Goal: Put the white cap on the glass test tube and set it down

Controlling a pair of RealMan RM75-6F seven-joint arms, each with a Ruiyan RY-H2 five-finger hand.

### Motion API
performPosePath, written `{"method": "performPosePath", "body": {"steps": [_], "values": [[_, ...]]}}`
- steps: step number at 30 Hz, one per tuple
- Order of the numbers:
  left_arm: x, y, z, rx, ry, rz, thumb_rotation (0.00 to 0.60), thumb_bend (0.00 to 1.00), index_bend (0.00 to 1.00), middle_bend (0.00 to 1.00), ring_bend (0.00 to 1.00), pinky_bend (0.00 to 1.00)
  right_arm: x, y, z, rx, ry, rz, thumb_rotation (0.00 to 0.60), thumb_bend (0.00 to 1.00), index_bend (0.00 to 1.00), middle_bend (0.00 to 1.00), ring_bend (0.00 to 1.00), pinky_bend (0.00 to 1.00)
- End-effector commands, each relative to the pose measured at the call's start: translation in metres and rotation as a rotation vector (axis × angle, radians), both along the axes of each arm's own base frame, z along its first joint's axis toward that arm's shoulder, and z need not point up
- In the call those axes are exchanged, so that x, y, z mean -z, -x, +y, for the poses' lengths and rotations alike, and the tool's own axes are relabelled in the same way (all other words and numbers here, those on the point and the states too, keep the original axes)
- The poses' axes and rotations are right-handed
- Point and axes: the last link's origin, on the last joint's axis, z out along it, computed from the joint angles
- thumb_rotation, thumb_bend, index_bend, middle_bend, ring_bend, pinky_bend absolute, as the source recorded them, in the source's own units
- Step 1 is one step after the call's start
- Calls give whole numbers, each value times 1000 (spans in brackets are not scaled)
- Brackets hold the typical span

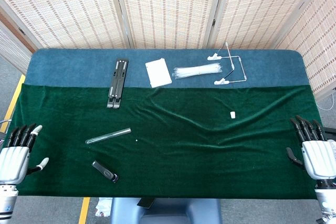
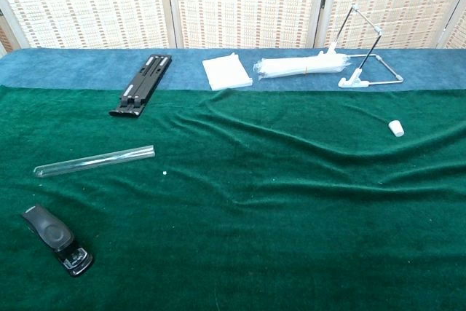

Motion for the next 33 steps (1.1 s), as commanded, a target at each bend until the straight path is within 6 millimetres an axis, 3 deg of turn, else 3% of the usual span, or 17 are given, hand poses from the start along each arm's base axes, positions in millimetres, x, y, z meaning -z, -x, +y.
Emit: {"method": "performPosePath", "body": {"steps": [1, 19, 28, 33], "values": [[1, 0, 0, -1, 3, 1, 600, 243, 125, 91, 37, 0, 0, 0, 0, -1, 0, -2, 600, 431, 0, 79, 92, 0], [-2, 3, -6, -2, -8, -7, 600, 243, 126, 91, 38, 0, 0, -3, -5, -16, -14, 4, 600, 431, 0, 131, 127, 0], [-2, 1, -5, 12, -7, -5, 600, 243, 132, 91, 39, 0, 8, -15, -38, -26, -42, 31, 600, 431, 0, 325, 317, 8], [-2, 3, -6, 6, -8, -6, 600, 243, 138, 94, 40, 0, 18, -24, -67, -6, -105, 68, 600, 431, 0, 409, 441, 131]]}}
